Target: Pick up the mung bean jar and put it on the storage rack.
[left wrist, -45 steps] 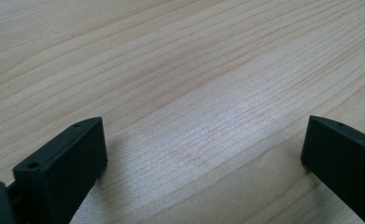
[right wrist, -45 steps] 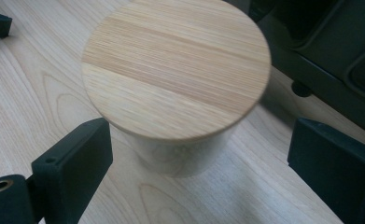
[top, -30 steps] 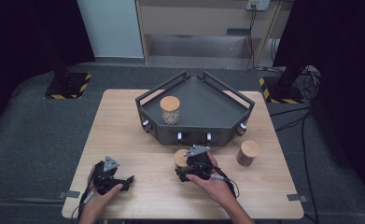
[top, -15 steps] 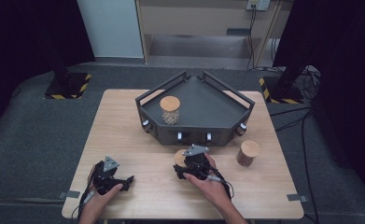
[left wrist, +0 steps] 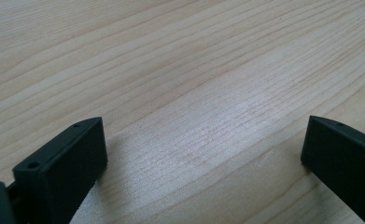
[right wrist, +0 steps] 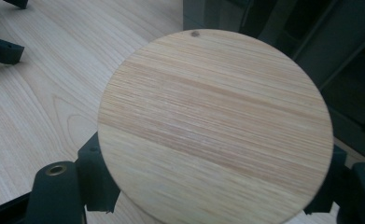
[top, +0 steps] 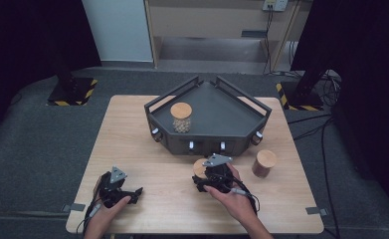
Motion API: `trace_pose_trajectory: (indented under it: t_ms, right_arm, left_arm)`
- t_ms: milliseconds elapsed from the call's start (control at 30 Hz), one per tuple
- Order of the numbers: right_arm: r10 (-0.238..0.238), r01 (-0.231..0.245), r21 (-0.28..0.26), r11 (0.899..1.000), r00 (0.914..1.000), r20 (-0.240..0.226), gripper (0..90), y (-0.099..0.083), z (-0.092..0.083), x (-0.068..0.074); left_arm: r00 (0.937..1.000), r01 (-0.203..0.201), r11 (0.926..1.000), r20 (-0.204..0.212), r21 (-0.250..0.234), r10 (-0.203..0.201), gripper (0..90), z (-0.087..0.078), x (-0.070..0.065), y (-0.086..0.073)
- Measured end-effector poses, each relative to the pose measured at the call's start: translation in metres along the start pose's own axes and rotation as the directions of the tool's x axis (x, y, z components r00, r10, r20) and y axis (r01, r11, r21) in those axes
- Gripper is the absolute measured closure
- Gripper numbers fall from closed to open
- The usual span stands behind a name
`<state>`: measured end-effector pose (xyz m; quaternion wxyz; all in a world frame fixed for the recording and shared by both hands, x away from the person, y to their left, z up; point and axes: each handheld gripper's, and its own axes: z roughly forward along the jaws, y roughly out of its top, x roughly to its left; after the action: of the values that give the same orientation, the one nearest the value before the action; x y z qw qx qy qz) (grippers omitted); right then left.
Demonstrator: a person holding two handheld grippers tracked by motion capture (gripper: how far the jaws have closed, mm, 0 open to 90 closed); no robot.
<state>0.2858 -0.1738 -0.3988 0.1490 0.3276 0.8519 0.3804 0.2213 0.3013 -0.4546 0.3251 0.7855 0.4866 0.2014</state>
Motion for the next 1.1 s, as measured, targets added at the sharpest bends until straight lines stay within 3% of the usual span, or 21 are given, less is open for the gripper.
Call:
trace_pose_trajectory:
  t_ms: [300, 1100]
  right_arm:
    - [-0.016, 0.016, -0.001, 1.000, 0.9998, -0.014, 25.5, 0.006, -0.015, -0.007]
    - [-0.031, 0.032, -0.018, 0.999, 0.9993, 0.020, 25.5, 0.017, -0.037, -0.010]
  left_arm:
    - [1.0000, 0.000, 1.0000, 0.000, 0.000, 0.000, 0.0, 0.000, 0.000, 0.000]
    - [1.0000, 0.000, 1.0000, -0.001, 0.000, 0.000, 0.0, 0.000, 0.000, 0.000]
